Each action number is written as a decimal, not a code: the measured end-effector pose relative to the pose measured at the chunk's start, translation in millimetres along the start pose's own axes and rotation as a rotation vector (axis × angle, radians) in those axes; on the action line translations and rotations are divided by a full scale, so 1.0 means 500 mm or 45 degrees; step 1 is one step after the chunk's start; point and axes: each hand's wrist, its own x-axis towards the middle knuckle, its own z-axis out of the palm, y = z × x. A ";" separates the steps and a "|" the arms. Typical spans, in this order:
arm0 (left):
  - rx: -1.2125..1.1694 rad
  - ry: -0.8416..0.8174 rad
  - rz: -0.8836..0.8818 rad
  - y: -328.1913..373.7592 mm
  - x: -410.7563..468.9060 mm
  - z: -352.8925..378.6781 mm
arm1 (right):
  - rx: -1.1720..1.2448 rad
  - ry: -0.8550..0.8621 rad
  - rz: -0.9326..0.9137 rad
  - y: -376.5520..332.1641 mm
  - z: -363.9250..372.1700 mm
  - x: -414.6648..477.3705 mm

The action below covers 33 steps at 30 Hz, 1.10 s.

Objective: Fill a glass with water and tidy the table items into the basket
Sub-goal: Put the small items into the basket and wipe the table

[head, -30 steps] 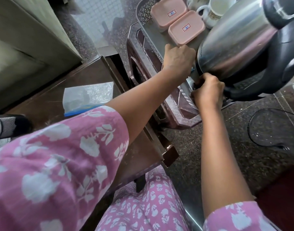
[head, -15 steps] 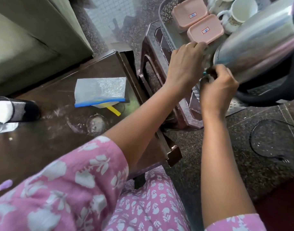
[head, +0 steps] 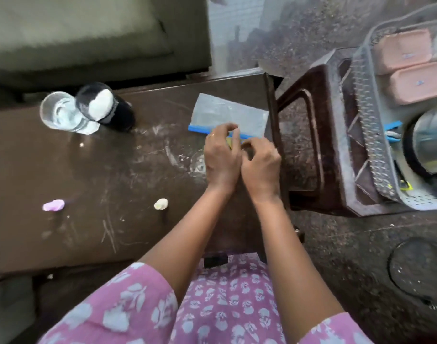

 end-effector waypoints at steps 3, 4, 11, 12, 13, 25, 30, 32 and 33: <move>0.008 0.116 -0.136 -0.089 -0.004 -0.083 | 0.021 -0.208 -0.130 -0.066 0.078 -0.045; 0.013 0.147 -0.177 -0.116 -0.007 -0.110 | 0.030 -0.268 -0.186 -0.087 0.101 -0.060; 0.125 0.357 -0.347 -0.286 -0.037 -0.269 | -0.163 -0.880 -0.216 -0.184 0.233 -0.154; 0.149 0.393 -0.375 -0.308 -0.040 -0.289 | -0.228 -0.944 -0.213 -0.194 0.241 -0.165; 0.174 0.434 -0.405 -0.330 -0.042 -0.309 | -0.291 -0.991 -0.205 -0.201 0.248 -0.175; 0.326 0.758 -1.067 -0.522 0.003 -0.537 | -0.609 -1.013 -0.005 -0.221 0.312 -0.234; 0.252 0.650 -1.134 -0.550 0.015 -0.562 | -0.550 -0.945 -0.034 -0.232 0.335 -0.232; 0.274 0.651 -1.167 -0.546 0.016 -0.559 | -0.529 -0.919 -0.035 -0.237 0.342 -0.229; 0.281 0.663 -1.179 -0.541 0.016 -0.556 | -0.514 -0.905 -0.037 -0.239 0.344 -0.226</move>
